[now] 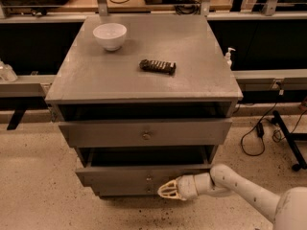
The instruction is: Close middle drawer
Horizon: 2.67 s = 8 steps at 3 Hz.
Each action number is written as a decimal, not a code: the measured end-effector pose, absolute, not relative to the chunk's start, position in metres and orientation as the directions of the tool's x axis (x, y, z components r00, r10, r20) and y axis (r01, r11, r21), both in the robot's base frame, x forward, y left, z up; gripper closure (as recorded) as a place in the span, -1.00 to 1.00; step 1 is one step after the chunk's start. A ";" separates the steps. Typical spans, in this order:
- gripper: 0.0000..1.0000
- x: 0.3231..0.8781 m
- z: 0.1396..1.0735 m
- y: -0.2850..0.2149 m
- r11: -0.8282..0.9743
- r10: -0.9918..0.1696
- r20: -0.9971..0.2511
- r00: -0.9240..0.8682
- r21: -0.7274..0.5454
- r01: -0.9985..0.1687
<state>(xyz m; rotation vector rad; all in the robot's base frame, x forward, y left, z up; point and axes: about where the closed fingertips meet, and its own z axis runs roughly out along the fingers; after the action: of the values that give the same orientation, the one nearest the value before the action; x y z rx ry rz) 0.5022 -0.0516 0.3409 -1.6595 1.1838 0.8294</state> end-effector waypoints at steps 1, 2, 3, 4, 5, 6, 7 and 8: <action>1.00 0.521 0.341 -0.059 -0.105 -0.337 -0.887 0.316 -0.298 -0.949; 1.00 0.538 0.341 -0.062 -0.076 -0.337 -0.888 0.314 -0.307 -0.949; 1.00 0.543 0.342 -0.064 -0.063 -0.337 -0.888 0.313 -0.311 -0.948; 1.00 0.555 0.344 -0.065 -0.045 -0.333 -0.889 0.315 -0.318 -0.947; 1.00 0.554 0.344 -0.065 -0.045 -0.333 -0.889 0.315 -0.318 -0.947; 1.00 0.569 0.348 -0.068 -0.026 -0.324 -0.892 0.316 -0.325 -0.945; 1.00 0.567 0.348 -0.068 -0.026 -0.324 -0.892 0.316 -0.325 -0.945; 1.00 0.550 0.350 -0.064 -0.028 -0.330 -0.884 0.330 -0.340 -0.940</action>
Offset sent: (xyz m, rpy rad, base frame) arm 0.0580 -0.0219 0.0016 0.0275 -0.0342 -0.0943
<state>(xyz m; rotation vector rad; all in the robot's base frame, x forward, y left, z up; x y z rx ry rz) 0.5501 -0.0638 0.3503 -1.5694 1.1879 0.7452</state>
